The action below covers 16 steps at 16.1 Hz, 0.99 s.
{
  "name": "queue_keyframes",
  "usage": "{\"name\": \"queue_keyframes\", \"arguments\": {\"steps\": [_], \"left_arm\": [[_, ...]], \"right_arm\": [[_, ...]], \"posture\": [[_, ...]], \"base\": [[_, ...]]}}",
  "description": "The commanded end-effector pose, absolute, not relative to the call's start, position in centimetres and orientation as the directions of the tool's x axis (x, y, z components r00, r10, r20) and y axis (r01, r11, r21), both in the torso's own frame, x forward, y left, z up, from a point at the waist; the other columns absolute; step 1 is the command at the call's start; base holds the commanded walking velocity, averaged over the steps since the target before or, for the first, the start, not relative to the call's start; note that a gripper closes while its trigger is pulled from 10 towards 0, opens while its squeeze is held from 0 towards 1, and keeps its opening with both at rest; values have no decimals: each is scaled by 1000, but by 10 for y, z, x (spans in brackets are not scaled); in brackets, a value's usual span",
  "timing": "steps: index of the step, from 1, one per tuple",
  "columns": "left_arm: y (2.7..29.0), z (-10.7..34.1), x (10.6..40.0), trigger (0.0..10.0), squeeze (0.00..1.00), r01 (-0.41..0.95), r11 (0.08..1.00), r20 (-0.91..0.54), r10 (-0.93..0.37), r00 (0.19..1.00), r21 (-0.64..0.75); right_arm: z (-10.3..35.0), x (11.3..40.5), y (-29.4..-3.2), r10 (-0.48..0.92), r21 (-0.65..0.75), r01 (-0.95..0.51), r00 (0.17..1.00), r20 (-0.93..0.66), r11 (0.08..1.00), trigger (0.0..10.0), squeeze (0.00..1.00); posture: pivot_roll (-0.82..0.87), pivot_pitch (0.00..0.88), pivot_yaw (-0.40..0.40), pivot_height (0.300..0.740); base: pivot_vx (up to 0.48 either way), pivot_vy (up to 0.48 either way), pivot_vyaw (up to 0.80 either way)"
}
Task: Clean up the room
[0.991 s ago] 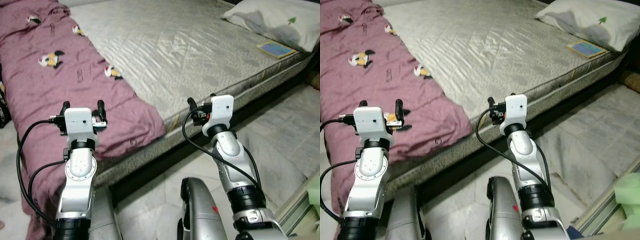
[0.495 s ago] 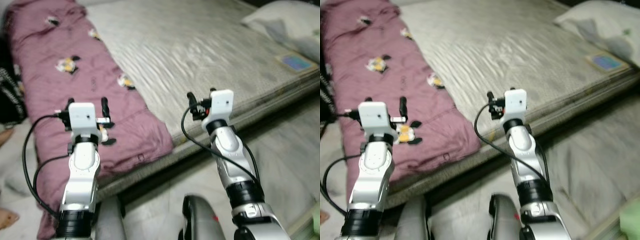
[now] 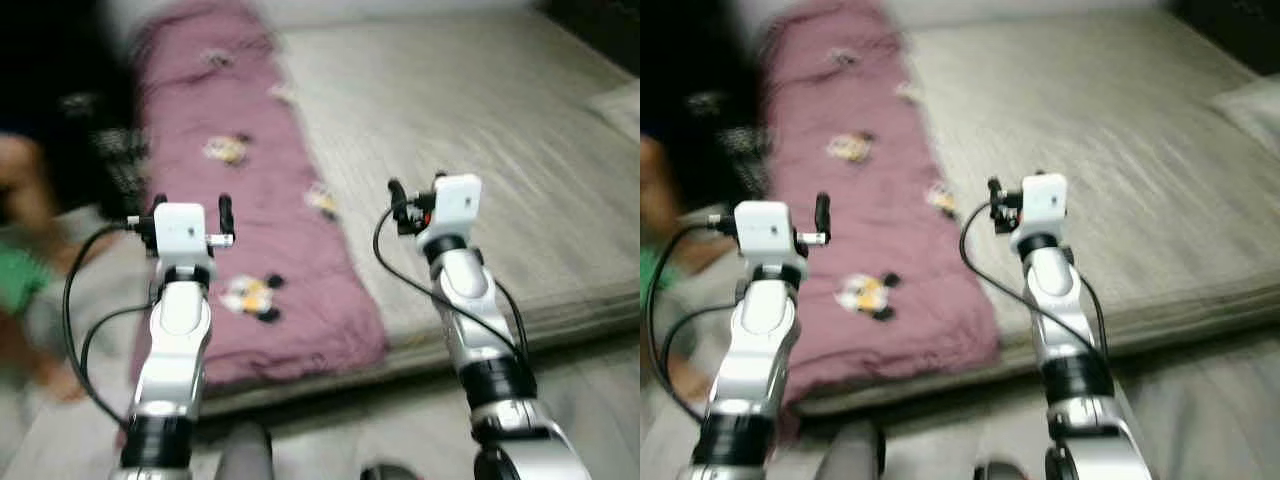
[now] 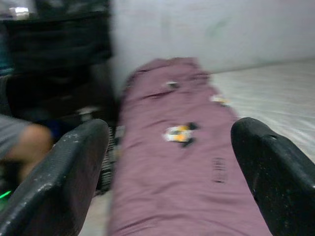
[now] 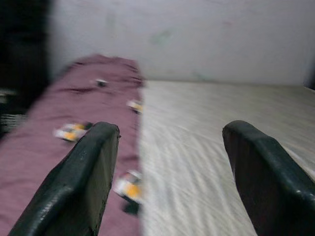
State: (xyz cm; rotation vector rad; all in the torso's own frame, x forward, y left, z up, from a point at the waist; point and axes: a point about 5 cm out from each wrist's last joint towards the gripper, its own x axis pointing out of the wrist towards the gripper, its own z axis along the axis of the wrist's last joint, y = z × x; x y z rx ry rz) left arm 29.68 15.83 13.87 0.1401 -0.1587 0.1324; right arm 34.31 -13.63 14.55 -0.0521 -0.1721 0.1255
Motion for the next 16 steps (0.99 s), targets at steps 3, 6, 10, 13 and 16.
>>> {"name": "queue_keyframes", "arguments": {"steps": [3,6,10,13,16], "left_arm": [[156,134,296,10000,0,-78,990,117,64,991,121],[153,136,295,10000,0,-18,989,108,2,994,148],[152,137,295,10000,0,-33,995,106,23,994,97],[152,137,295,10000,0,-33,995,106,23,994,97],[152,137,295,10000,0,-33,995,106,23,994,97]], "right_arm": [[142,341,-132,140,-67,-131,977,160,989,10000,0],[139,341,-132,139,-68,-130,979,152,989,10000,0],[135,338,-135,116,-68,-107,983,144,992,10000,0],[135,338,-135,116,-68,-107,983,144,992,10000,0],[135,338,-135,116,-68,-107,983,144,992,10000,0]], "posture": [[-28,0,-1,740],[-12,0,-4,740],[-17,0,-5,740],[-17,0,-5,740],[-17,0,-5,740]], "base": [[0,0,0],[0,0,0],[0,0,0],[0,0,0],[0,0,0]]}}
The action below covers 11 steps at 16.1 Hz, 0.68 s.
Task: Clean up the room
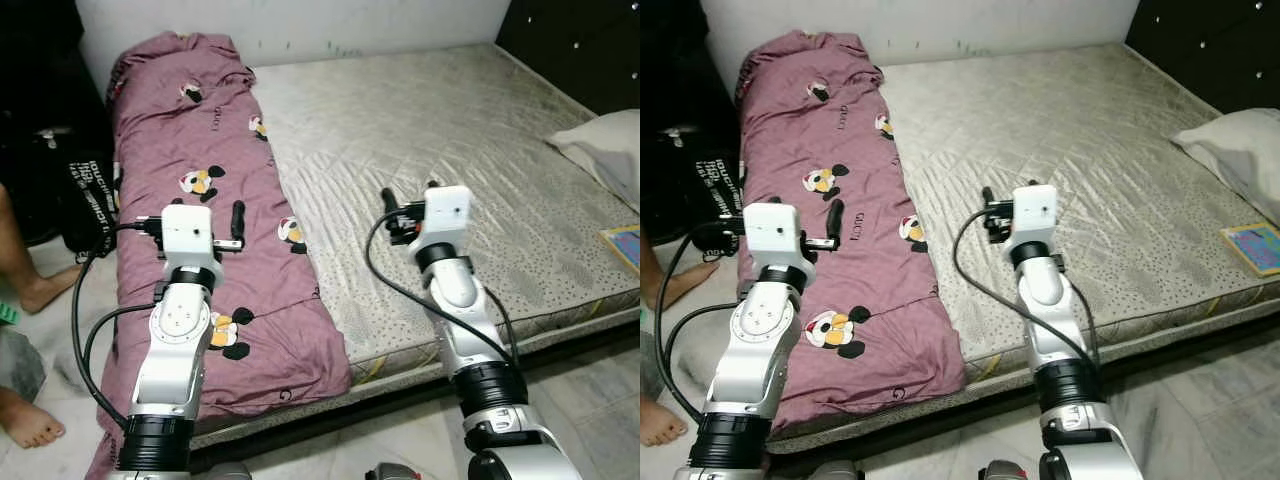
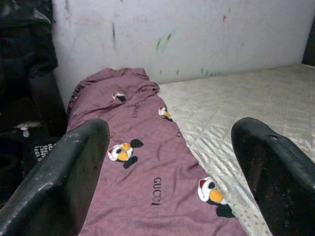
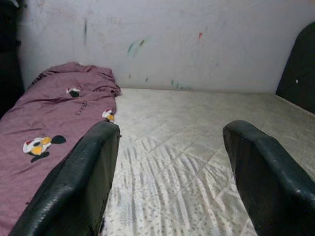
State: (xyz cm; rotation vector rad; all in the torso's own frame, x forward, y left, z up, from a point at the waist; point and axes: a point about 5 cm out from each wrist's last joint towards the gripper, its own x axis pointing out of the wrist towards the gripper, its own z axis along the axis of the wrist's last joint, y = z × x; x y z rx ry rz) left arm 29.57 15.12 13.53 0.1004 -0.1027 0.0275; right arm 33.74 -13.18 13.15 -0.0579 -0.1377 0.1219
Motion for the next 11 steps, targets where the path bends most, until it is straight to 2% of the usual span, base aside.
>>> {"name": "queue_keyframes", "arguments": {"steps": [1,8,11], "left_arm": [[152,137,295,10000,0,-33,995,106,23,994,97],[152,137,295,10000,0,-33,995,106,23,994,97],[148,131,295,10000,0,-51,998,81,48,996,31]], "right_arm": [[135,338,-135,116,-68,-107,983,144,992,10000,0],[135,338,-135,116,-68,-107,983,144,992,10000,0],[135,340,-128,161,-79,-151,977,141,985,10000,0]], "posture": [[-17,0,-5,740],[-17,0,-5,740],[-15,0,-23,740]], "base": [[0,0,0],[0,0,0],[0,0,0]]}}
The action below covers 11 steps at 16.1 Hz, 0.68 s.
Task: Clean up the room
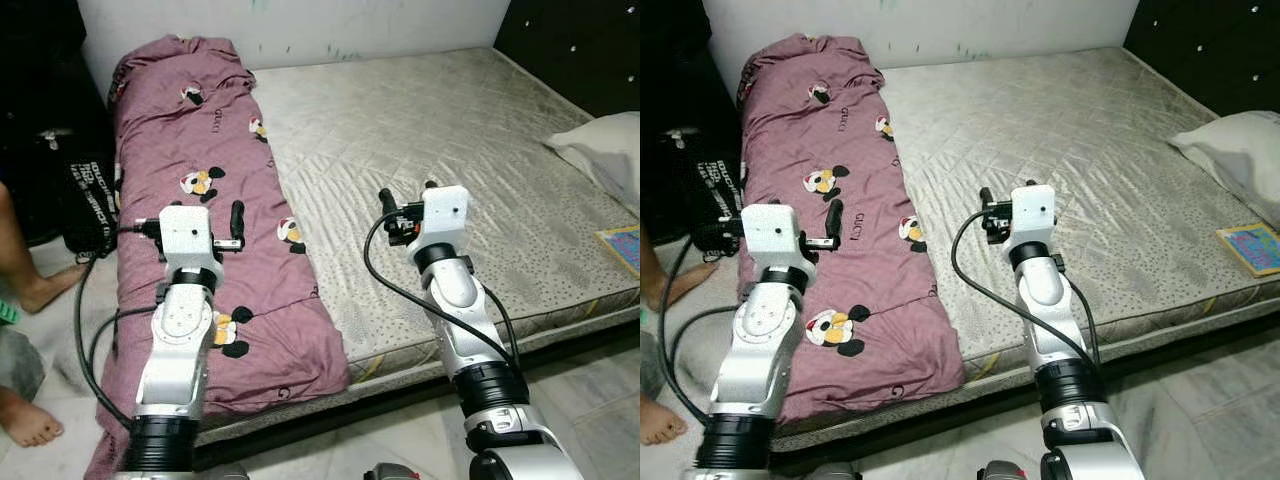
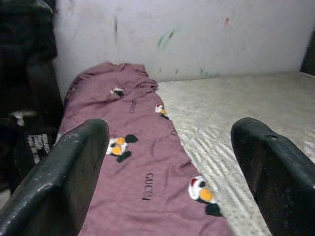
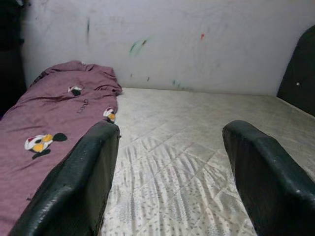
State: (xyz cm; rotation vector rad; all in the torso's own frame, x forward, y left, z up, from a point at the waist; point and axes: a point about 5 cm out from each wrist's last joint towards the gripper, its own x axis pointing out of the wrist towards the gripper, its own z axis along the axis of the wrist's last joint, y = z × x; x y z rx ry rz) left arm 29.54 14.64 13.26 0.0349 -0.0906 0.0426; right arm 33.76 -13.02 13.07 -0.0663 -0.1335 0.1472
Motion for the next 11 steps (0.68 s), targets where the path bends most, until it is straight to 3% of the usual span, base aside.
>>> {"name": "queue_keyframes", "arguments": {"steps": [1,7,10,11], "left_arm": [[148,131,295,10000,0,-50,998,82,48,996,29],[147,132,296,10000,0,-52,998,85,49,995,28],[147,132,296,10000,0,-51,998,85,49,995,27],[147,132,296,10000,0,-50,998,86,48,995,27]], "right_arm": [[135,340,-128,159,-77,-149,977,141,986,10000,0],[136,341,-129,162,-86,-150,976,144,985,10000,0],[136,340,-129,166,-94,-154,975,146,984,10000,0],[136,340,-129,163,-87,-151,976,145,985,10000,0]], "posture": [[-15,0,-23,740],[-19,0,-24,740],[-19,0,-24,740],[-19,0,-24,740]], "base": [[0,0,0],[0,0,0],[0,0,704],[0,0,0]]}}
